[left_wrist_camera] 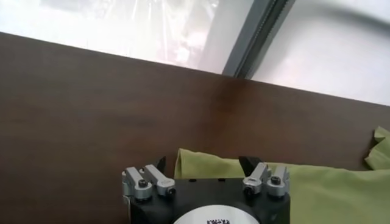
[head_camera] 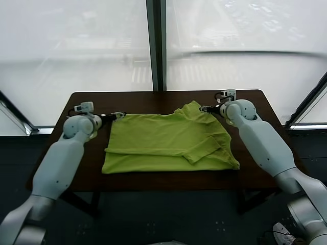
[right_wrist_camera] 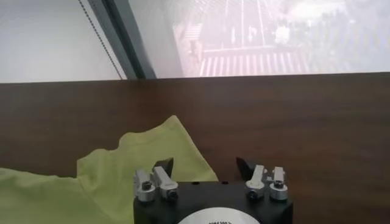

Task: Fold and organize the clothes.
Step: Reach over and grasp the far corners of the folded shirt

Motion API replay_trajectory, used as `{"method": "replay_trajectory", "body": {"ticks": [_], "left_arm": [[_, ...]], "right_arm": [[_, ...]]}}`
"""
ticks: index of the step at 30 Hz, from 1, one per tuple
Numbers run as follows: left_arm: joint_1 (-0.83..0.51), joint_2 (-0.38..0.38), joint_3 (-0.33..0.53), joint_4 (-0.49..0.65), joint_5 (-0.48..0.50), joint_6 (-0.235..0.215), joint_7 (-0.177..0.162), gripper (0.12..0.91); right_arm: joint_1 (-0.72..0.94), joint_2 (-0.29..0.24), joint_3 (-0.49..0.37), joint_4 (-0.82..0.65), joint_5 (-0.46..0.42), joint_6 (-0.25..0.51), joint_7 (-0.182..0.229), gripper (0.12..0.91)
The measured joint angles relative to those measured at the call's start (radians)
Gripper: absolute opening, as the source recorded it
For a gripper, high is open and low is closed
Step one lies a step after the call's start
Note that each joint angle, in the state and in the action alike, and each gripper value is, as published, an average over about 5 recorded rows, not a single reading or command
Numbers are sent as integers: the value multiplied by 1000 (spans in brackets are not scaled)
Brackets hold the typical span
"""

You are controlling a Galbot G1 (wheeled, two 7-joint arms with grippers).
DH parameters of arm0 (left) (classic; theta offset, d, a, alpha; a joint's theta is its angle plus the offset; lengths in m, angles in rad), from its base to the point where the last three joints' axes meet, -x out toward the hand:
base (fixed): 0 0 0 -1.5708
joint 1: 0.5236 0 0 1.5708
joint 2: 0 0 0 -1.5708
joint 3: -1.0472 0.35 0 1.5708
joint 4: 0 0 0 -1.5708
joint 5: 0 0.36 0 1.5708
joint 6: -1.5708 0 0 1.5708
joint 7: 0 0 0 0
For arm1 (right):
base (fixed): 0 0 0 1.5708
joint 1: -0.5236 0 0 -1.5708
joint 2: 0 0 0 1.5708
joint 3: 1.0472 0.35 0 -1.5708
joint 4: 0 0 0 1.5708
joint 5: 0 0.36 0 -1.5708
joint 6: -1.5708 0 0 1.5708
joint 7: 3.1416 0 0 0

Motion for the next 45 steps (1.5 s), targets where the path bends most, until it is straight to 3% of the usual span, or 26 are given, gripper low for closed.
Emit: {"method": "replay_trajectory", "body": {"ticks": [3,5,10,14,19,23,26,37,40,45], "left_arm": [[-5,-4,1,13,8,-2,0,839],[-7,-5,1,19,10,-2,0,790],[-7,-5,2,23,9,-2,1,572],[-5,-6,2,27,9,-2,1,374],[-1,-5,2,33,10,-2,1,275],[0,-5,2,34,9,-5,1,245],[1,-5,2,34,7,-8,1,238],[2,-13,3,33,7,-13,1,236],[2,-14,3,33,7,-13,1,236],[3,-14,4,31,7,-13,1,236]], "right_arm": [[4,6,-2,-8,-5,0,-1,644],[7,9,-4,-14,-9,0,-3,530],[16,15,-12,-27,-17,0,-9,266],[25,18,-23,-36,-22,0,-11,206],[32,21,-32,-40,-23,0,-12,164],[33,18,-27,-36,-24,0,-23,155],[35,12,-23,-30,-30,0,-27,228],[29,14,-32,-48,-49,0,-30,829],[28,16,-32,-52,-50,1,-31,803],[25,16,-32,-51,-50,1,-33,506]]}}
